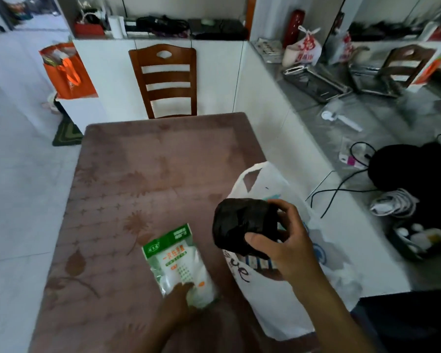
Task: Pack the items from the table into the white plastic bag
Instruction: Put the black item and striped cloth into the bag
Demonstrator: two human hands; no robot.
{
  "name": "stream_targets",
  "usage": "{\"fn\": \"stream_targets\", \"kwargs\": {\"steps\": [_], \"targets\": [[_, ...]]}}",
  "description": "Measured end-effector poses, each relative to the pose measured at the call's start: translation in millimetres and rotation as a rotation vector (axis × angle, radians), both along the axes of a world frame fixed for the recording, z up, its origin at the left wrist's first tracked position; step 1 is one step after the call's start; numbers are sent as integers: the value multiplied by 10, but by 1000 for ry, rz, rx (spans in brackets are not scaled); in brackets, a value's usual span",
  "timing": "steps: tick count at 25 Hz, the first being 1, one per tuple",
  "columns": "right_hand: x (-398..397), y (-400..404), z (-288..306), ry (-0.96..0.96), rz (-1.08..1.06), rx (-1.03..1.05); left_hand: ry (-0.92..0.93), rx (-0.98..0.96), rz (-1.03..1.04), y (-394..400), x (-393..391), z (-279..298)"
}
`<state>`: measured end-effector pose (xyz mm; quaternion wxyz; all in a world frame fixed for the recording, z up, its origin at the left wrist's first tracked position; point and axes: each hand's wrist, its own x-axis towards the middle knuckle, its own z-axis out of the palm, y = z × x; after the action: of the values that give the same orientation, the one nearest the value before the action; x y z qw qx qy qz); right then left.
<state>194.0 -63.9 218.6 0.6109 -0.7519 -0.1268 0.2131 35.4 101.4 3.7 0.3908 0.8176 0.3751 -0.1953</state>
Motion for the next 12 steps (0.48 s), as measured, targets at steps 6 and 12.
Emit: {"fn": "stream_targets", "kwargs": {"steps": [6, 12], "targets": [[474, -772, 312, -29, -32, -35, -498, 123, 393, -338, 666, 800], [1147, -287, 101, 104, 224, -463, -652, 219, 205, -314, 1624, 1602]]}}
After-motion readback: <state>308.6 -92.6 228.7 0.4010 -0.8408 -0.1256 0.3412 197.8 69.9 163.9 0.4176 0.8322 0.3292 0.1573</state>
